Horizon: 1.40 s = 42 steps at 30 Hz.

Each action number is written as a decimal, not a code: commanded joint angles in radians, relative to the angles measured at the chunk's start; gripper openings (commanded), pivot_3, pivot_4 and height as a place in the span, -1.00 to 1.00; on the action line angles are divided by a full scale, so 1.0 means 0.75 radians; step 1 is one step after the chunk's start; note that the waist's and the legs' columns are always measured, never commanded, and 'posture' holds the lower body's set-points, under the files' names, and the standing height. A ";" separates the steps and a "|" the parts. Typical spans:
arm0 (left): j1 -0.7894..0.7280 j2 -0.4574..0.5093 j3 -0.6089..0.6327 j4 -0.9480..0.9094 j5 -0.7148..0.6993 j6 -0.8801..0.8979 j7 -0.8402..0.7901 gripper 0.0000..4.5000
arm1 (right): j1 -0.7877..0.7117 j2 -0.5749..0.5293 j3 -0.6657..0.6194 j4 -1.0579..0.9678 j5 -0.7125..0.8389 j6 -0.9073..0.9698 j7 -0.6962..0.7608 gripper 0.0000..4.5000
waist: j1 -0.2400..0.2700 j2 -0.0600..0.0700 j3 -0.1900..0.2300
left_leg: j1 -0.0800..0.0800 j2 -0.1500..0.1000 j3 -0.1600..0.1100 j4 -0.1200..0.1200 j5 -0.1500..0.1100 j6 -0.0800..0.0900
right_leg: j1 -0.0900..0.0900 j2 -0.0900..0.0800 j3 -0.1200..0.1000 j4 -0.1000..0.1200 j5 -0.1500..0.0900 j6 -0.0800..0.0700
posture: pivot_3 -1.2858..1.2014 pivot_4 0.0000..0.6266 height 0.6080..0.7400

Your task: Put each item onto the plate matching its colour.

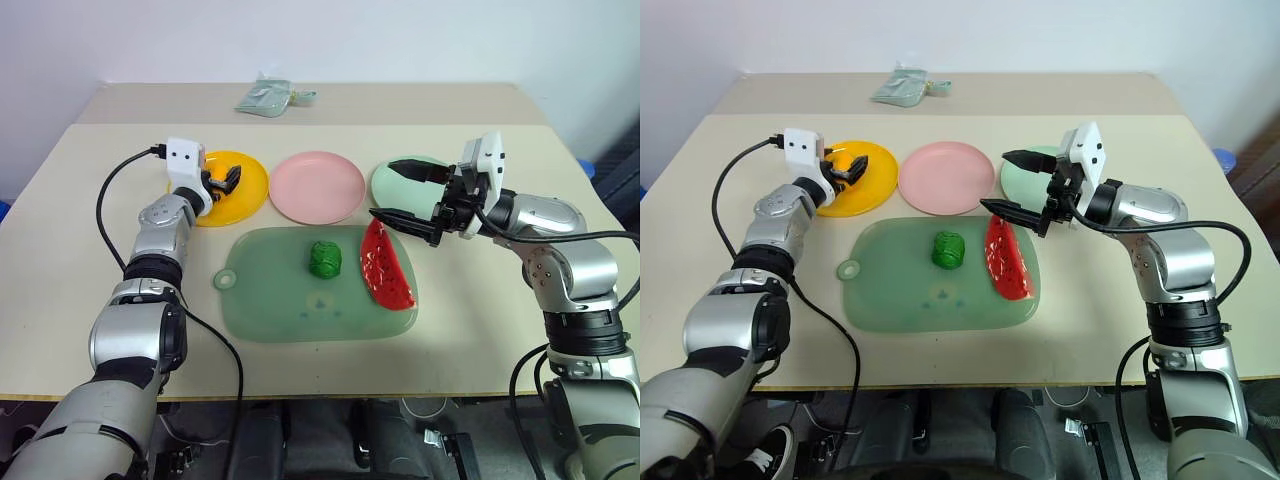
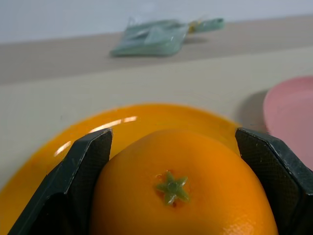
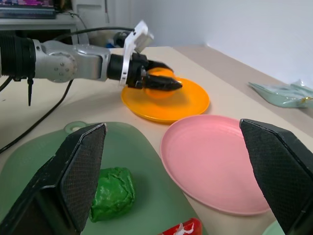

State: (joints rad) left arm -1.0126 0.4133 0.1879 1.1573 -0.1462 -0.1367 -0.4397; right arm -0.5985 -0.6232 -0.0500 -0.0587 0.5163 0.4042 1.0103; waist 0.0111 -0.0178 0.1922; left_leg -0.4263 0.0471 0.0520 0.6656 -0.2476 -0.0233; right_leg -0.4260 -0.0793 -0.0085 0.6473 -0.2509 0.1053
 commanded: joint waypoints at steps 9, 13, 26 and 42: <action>-0.052 0.049 0.061 -0.281 -0.168 -0.051 -0.434 1.00 | 0.014 -0.028 -0.050 -0.065 0.013 -0.036 0.008 1.00 | 0.001 0.000 0.000 | 0.000 0.000 0.000 0.000 0.000 0.000 | 0.000 0.000 0.000 0.000 0.000 0.000 | 0.03 -0.52 1.00; 0.059 0.085 0.016 -0.574 -0.272 0.117 -0.752 1.00 | 0.014 -0.047 -0.048 -0.055 -0.008 -0.054 0.021 1.00 | -0.002 0.000 0.000 | 0.000 0.000 0.000 0.000 0.000 0.000 | 0.000 0.000 0.000 0.000 0.000 0.000 | 0.03 -0.52 1.00; 0.496 0.216 -0.097 -1.223 -0.531 0.471 -1.299 1.00 | 0.027 -0.151 0.000 -0.358 0.107 0.411 -0.115 1.00 | -0.022 0.001 0.000 | 0.000 0.001 -0.001 0.000 0.000 0.000 | 0.000 0.000 0.000 0.001 0.000 -0.001 | 0.03 -0.52 1.00; 0.474 0.022 -0.235 -1.072 -0.347 0.121 -1.210 1.00 | 0.033 -0.082 0.016 -0.440 0.112 0.353 -0.143 1.00 | -0.009 0.001 0.000 | 0.000 0.001 -0.001 0.000 0.000 0.000 | 0.000 0.000 0.001 0.000 0.000 -0.001 | 0.03 -0.52 1.00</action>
State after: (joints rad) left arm -0.6332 0.4185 -0.0430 0.3799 -0.3491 -0.0507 -1.3447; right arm -0.5481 -0.7013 -0.0342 -0.3503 0.5834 0.6709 0.9306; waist 0.0043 -0.0173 0.1922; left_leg -0.4262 0.0476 0.0512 0.6659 -0.2476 -0.0233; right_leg -0.4259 -0.0792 -0.0080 0.6476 -0.2511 0.1048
